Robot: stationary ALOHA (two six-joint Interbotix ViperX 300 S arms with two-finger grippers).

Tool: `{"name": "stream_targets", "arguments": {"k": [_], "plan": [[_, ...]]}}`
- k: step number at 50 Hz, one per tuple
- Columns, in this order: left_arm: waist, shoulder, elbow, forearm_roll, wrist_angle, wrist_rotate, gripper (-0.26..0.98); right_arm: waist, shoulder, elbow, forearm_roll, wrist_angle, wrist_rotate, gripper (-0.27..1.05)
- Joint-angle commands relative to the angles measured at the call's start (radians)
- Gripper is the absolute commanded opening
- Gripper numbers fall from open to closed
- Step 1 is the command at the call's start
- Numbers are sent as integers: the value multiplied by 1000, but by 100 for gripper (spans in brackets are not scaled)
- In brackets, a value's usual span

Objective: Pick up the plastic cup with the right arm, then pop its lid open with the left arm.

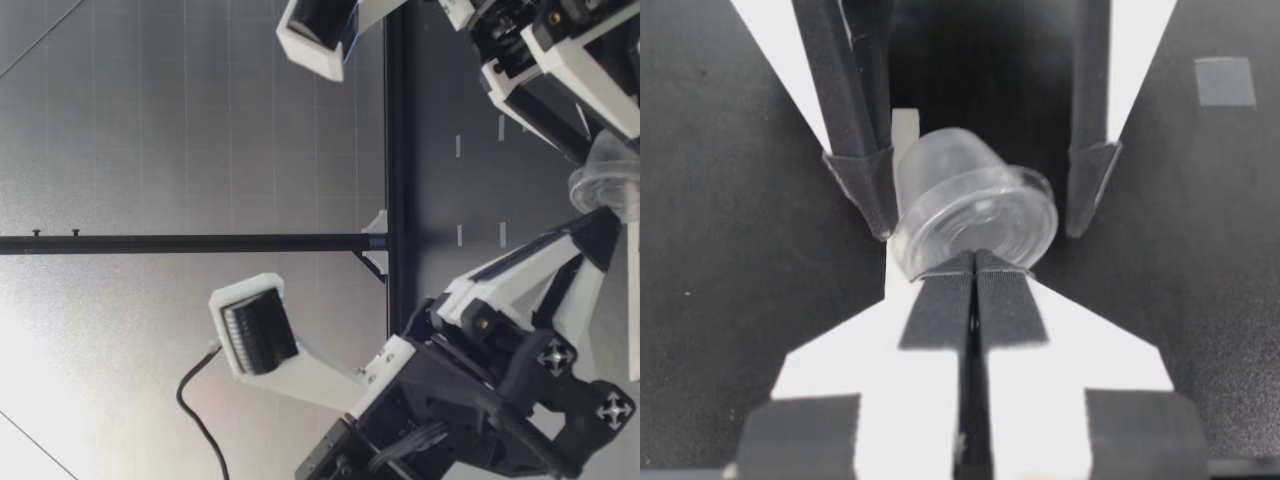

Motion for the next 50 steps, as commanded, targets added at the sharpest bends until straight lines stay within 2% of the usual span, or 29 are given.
{"name": "stream_targets", "arguments": {"k": [1, 10, 27, 40, 45, 50], "plan": [[-2, -15, -8, -2, -11, 0, -8, 8, -38, -6, -25, 64, 2, 74], [-2, -14, -8, -2, -23, 0, -8, 8, -48, -11, -48, 101, 0, 69], [-2, -15, -8, -3, -23, 0, -8, 6, -46, -20, -91, 115, 0, 41], [-2, -67, 8, -6, -29, -14, -7, 8, -63, -15, -98, 106, 0, 38], [-2, -126, 49, -44, -110, -49, -7, 8, -91, 0, -98, 48, -2, 38], [-2, -175, 130, -127, -305, -115, -7, 5, -121, 37, -98, -92, -3, 37]]}}
